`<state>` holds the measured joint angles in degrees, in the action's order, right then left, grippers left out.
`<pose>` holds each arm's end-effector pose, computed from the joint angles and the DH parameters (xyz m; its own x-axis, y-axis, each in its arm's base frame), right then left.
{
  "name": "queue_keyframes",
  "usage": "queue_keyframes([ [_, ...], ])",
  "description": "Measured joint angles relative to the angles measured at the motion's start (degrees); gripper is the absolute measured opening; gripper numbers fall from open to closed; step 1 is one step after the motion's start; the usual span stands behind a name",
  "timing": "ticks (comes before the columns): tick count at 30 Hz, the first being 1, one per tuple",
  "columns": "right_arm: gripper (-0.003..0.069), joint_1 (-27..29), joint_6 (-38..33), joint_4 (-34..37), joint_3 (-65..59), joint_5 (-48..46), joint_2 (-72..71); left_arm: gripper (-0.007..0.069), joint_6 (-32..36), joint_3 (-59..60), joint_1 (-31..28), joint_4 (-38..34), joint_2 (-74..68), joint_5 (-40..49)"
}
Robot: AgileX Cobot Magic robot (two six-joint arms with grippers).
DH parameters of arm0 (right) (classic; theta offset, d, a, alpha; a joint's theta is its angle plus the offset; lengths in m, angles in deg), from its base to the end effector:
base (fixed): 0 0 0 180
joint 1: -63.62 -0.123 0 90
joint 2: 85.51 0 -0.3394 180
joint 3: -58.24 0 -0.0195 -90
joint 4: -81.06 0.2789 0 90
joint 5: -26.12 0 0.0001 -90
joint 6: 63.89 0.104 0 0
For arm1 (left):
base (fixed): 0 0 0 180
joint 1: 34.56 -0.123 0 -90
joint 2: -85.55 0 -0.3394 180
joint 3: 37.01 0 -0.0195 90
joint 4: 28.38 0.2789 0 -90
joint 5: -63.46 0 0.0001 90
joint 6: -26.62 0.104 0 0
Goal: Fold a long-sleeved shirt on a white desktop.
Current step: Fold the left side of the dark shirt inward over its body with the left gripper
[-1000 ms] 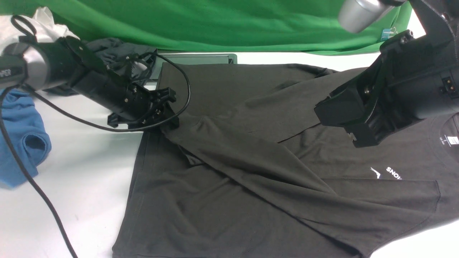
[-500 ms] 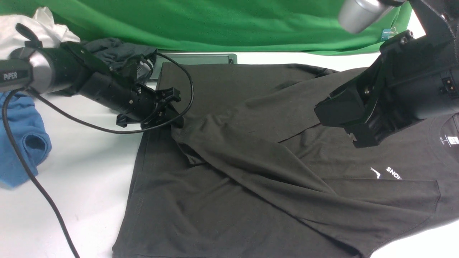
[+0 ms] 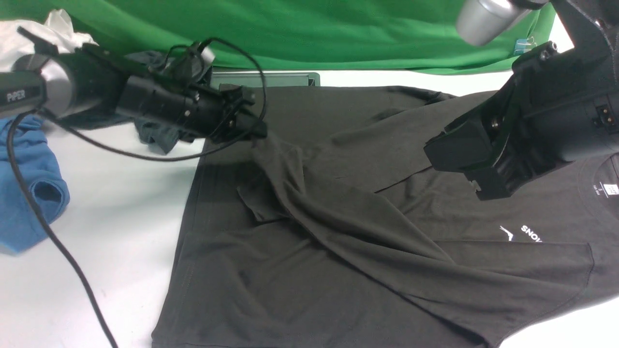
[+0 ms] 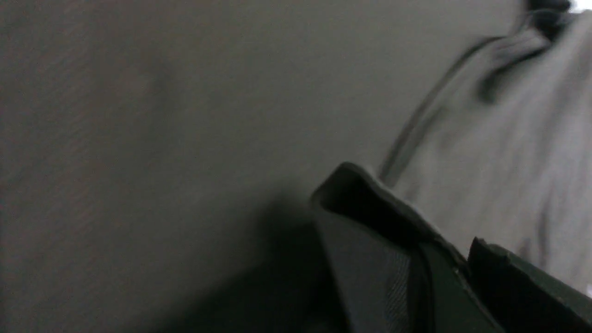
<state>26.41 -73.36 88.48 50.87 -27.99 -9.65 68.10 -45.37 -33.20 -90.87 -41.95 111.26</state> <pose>0.2021 0.1672 0.4285 -0.5227 -0.5080 -0.6847 -0.7074 0.7066 0.0158 0.5016 -0.0803 0.2084 -0.8871 -0.1194 -0.4459 0.2226 0.7356 -0.6398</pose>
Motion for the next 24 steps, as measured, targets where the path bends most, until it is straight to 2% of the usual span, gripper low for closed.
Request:
queue_keyframes([
  [6, 0.0241, 0.0, 0.0, 0.0, 0.0, 0.0, 0.0, 0.008, 2.3, -6.4, 3.4, -2.2, 0.0, 3.6],
  [17, 0.0241, 0.0, -0.1, 0.0, 0.0, 0.0, 0.0, 0.008, 3.0, -23.3, 8.8, -2.1, 0.0, 8.6],
  [21, 0.0241, 0.0, -0.1, 0.0, 0.0, 0.0, 0.0, 0.008, 3.5, -30.0, 9.0, 2.8, 0.2, 9.2],
  [24, 0.0241, 0.0, -0.1, 0.0, 0.0, 0.0, 0.0, 0.008, 2.1, -31.3, 9.0, 12.9, 0.3, 9.0],
])
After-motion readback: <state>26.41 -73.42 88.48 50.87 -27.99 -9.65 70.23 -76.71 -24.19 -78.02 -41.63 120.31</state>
